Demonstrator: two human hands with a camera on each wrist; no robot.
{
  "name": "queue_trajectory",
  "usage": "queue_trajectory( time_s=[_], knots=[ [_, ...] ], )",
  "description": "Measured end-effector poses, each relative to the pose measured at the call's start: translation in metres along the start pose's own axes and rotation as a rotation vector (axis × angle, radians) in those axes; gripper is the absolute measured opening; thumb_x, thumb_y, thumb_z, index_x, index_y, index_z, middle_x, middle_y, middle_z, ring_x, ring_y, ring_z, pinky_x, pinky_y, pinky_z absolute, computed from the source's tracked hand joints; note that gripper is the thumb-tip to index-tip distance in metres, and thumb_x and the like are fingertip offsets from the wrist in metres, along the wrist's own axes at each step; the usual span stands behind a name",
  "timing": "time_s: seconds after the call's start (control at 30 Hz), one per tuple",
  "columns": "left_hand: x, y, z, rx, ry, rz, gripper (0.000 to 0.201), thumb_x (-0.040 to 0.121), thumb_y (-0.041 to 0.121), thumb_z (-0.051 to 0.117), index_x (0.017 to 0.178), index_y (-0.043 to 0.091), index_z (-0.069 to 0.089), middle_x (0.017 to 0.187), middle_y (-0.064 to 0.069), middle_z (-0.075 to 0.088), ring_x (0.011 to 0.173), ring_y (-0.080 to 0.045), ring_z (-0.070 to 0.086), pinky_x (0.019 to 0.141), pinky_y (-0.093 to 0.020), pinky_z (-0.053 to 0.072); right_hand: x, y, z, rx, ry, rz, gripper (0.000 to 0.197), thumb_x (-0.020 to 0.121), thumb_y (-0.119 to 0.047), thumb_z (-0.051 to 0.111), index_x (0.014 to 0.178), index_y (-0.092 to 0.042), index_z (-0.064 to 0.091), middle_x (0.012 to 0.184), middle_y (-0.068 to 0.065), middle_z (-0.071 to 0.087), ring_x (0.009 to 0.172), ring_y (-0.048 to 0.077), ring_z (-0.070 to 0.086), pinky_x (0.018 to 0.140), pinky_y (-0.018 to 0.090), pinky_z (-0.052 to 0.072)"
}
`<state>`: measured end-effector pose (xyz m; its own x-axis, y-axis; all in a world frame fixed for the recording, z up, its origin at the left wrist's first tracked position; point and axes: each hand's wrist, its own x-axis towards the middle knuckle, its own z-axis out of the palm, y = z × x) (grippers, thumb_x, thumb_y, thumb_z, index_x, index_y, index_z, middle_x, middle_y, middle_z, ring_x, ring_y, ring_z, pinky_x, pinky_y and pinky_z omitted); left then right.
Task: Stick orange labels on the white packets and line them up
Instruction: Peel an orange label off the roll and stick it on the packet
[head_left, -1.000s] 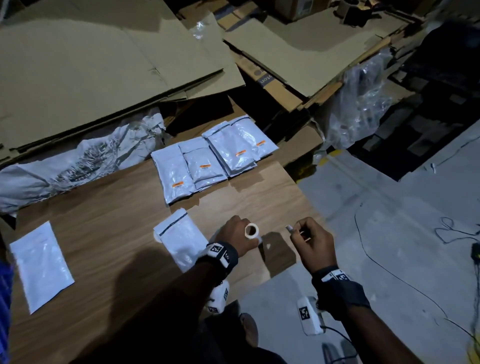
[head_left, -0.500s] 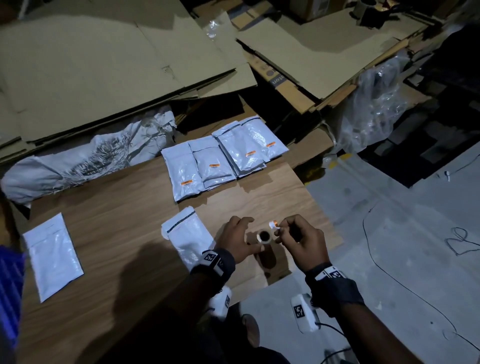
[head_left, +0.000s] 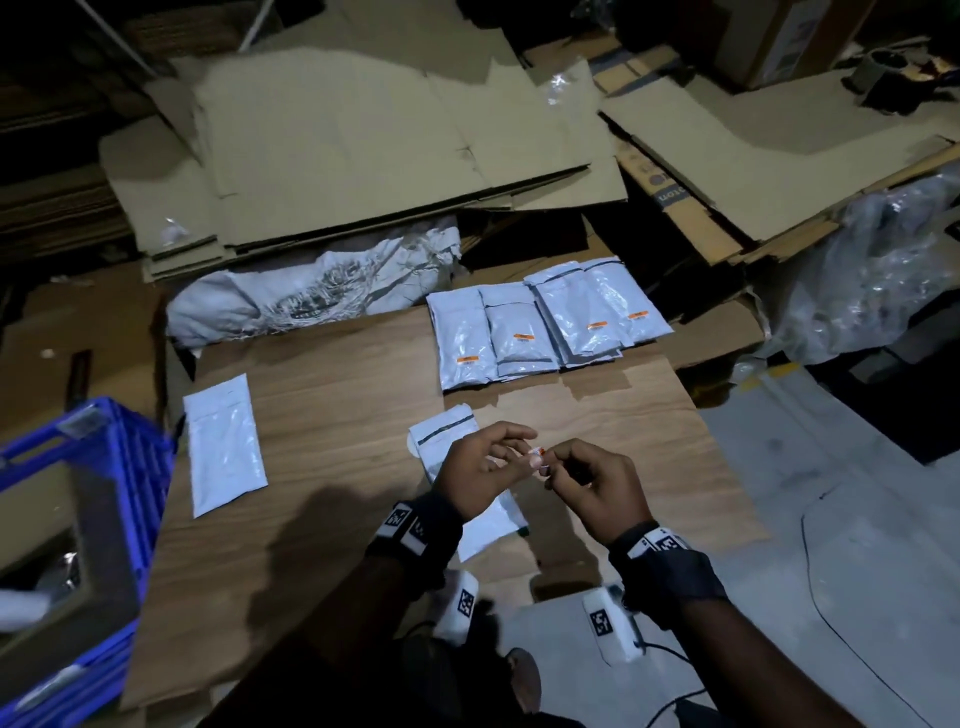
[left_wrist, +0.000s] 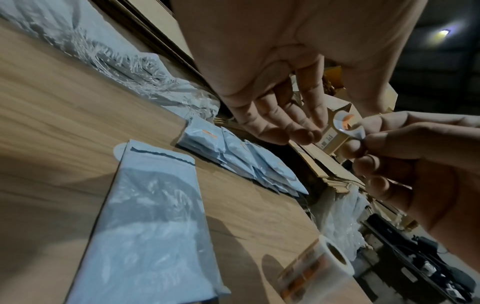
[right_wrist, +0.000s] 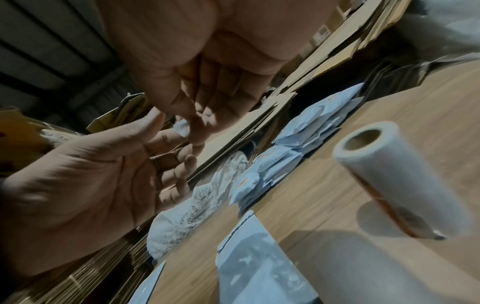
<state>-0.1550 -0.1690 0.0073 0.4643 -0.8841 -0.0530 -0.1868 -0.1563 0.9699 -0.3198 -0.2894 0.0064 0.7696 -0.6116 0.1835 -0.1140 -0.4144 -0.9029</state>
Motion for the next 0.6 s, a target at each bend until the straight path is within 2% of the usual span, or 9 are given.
queue_trajectory(
  time_s=[0.13,0.23,0.3,0.37,0.43,0.47,0.53,0.6],
  knots=[
    [-0.01,-0.007,-0.013,0.032,0.056,0.02,0.014,0.087,0.039,0.076,0.092,0.027,0.076,0.087,0.005,0.076,0.079,-0.01,0.069,0.075,-0.035,0.054,0.004,-0.008,0.014,-0.022,-0.071,-0.031,0.024,0.086,0.004,0.069,0.086,-0.02,0.075,0.075,-0.012,0.072,0.066,0.008,0.066,0.062,0.02,0.05],
    [-0.022,-0.019,-0.021,0.036,0.089,-0.009,0.021,0.086,0.044,0.072,0.087,0.024,0.076,0.08,0.005,0.076,0.074,-0.013,0.069,0.077,-0.043,0.056,0.004,-0.013,0.023,-0.018,-0.138,-0.045,0.02,0.087,-0.002,0.067,0.081,-0.02,0.071,0.076,-0.006,0.071,0.066,0.012,0.065,0.06,0.025,0.051],
    [-0.03,-0.026,-0.025,0.042,0.093,-0.022,0.023,0.085,0.044,0.071,0.086,0.022,0.077,0.08,0.004,0.076,0.073,-0.014,0.069,0.075,-0.041,0.056,0.003,-0.013,0.029,-0.005,-0.182,-0.015,0.016,0.088,-0.008,0.065,0.081,-0.021,0.071,0.074,-0.005,0.07,0.064,0.011,0.064,0.059,0.028,0.052],
    [-0.038,-0.032,-0.027,0.028,0.094,-0.044,0.017,0.087,0.036,0.073,0.085,0.019,0.077,0.078,0.001,0.076,0.069,-0.013,0.068,0.072,-0.034,0.054,0.002,-0.012,0.035,0.012,-0.22,0.04,0.013,0.088,-0.019,0.064,0.081,-0.025,0.073,0.075,-0.006,0.072,0.065,0.01,0.068,0.061,0.032,0.056],
    [-0.044,-0.036,-0.028,-0.004,0.105,-0.058,0.01,0.089,0.024,0.075,0.086,0.014,0.076,0.078,-0.002,0.076,0.068,-0.013,0.069,0.071,-0.029,0.054,0.002,-0.011,0.038,0.031,-0.248,0.078,0.016,0.086,-0.028,0.06,0.083,-0.025,0.075,0.077,-0.003,0.075,0.069,0.016,0.072,0.065,0.039,0.059],
    [-0.046,-0.038,-0.029,-0.022,0.113,-0.064,0.009,0.089,0.02,0.075,0.087,0.012,0.076,0.079,-0.003,0.076,0.069,-0.013,0.069,0.071,-0.028,0.054,0.003,-0.01,0.041,0.037,-0.259,0.084,0.016,0.086,-0.027,0.06,0.083,-0.022,0.075,0.077,-0.002,0.075,0.069,0.018,0.072,0.065,0.041,0.059],
    [-0.05,-0.043,-0.029,-0.056,0.126,-0.071,0.009,0.089,0.016,0.076,0.087,0.008,0.075,0.078,-0.005,0.076,0.07,-0.015,0.069,0.071,-0.029,0.054,0.005,-0.009,0.045,0.037,-0.283,0.071,0.01,0.09,-0.019,0.066,0.082,-0.018,0.072,0.073,-0.005,0.07,0.065,0.016,0.066,0.061,0.037,0.055],
    [-0.053,-0.044,-0.028,-0.106,0.14,-0.093,0.008,0.09,0.01,0.076,0.085,0.005,0.072,0.076,-0.011,0.074,0.067,-0.018,0.067,0.069,-0.028,0.054,0.006,-0.007,0.049,0.023,-0.298,0.042,0.011,0.091,-0.008,0.069,0.085,-0.016,0.067,0.072,-0.012,0.063,0.065,0.007,0.058,0.061,0.026,0.049]
  ],
)
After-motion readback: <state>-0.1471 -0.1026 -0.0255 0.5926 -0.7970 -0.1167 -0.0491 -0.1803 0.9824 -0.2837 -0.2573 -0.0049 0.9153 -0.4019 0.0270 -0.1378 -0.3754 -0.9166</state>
